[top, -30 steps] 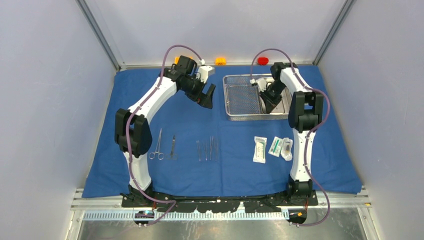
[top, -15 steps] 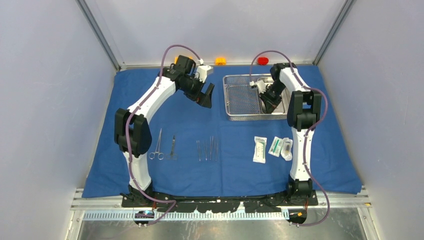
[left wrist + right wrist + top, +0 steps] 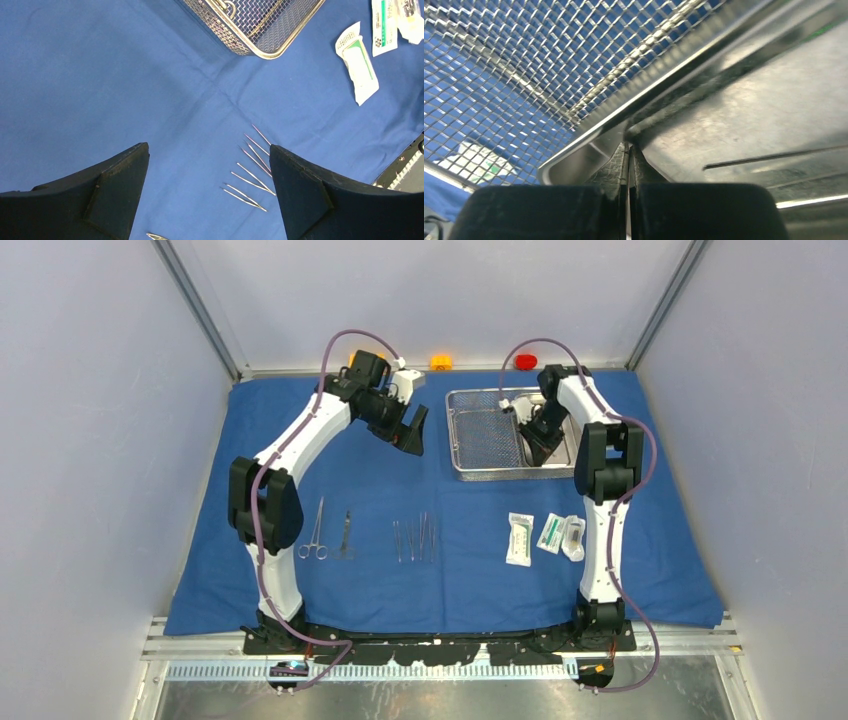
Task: Open and lay out the surgical kit
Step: Adjust the medical item in the container.
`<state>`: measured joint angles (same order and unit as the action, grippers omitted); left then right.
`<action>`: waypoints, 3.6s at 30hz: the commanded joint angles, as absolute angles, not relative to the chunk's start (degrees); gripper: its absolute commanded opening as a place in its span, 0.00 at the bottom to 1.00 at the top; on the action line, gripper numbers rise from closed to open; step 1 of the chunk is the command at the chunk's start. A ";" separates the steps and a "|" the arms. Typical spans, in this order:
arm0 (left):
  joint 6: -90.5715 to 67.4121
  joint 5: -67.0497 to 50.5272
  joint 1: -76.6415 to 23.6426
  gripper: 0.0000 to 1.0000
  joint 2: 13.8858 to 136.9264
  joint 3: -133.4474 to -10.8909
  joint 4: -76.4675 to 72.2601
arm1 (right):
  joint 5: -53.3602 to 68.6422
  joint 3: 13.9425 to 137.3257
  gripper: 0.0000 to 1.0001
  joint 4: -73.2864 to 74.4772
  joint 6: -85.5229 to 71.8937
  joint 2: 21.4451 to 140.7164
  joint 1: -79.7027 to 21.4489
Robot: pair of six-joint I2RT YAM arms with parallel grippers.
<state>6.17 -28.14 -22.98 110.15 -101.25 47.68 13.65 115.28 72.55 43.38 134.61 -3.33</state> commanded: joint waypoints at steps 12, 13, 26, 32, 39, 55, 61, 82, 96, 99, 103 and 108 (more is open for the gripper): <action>5.36 -29.45 -22.46 0.92 108.37 -103.52 47.63 | 6.19 118.20 0.00 52.47 39.03 133.78 -3.00; 5.36 -29.47 -22.43 0.92 108.41 -103.61 47.59 | 6.15 118.64 0.00 52.24 38.56 133.71 -2.91; 5.38 -29.94 -22.42 0.91 107.72 -103.15 47.37 | 13.33 120.16 0.00 68.94 46.39 129.17 -0.79; 5.19 -30.38 -22.41 0.91 107.32 -102.56 47.02 | 13.25 119.88 0.00 72.56 47.67 129.63 2.05; 5.03 -30.40 -22.41 0.91 107.42 -102.65 46.98 | 13.42 118.57 0.00 75.90 49.02 129.57 2.79; 4.49 -30.64 -22.42 0.91 107.45 -102.83 46.82 | 15.46 119.28 0.00 82.38 52.43 130.34 2.90; 4.54 -30.65 -22.41 0.91 107.27 -102.83 47.00 | 15.36 119.42 0.00 84.22 54.10 131.38 2.90; 4.66 -30.22 -22.42 0.91 106.59 -102.01 46.76 | 14.77 119.77 0.00 87.14 55.74 129.63 3.08; 4.48 -30.47 -22.42 0.90 106.92 -102.57 46.93 | 12.12 116.84 0.00 84.21 54.82 133.45 3.07; 4.48 -30.51 -22.41 0.91 106.90 -102.55 46.92 | 10.49 115.25 0.00 81.15 53.10 133.59 3.03; 4.26 -30.89 -22.41 0.91 106.96 -102.73 46.89 | 8.69 112.86 0.00 76.41 50.65 132.76 3.08; 4.21 -30.95 -22.44 0.91 107.23 -103.16 47.18 | 8.71 110.66 0.00 71.92 47.93 131.19 3.08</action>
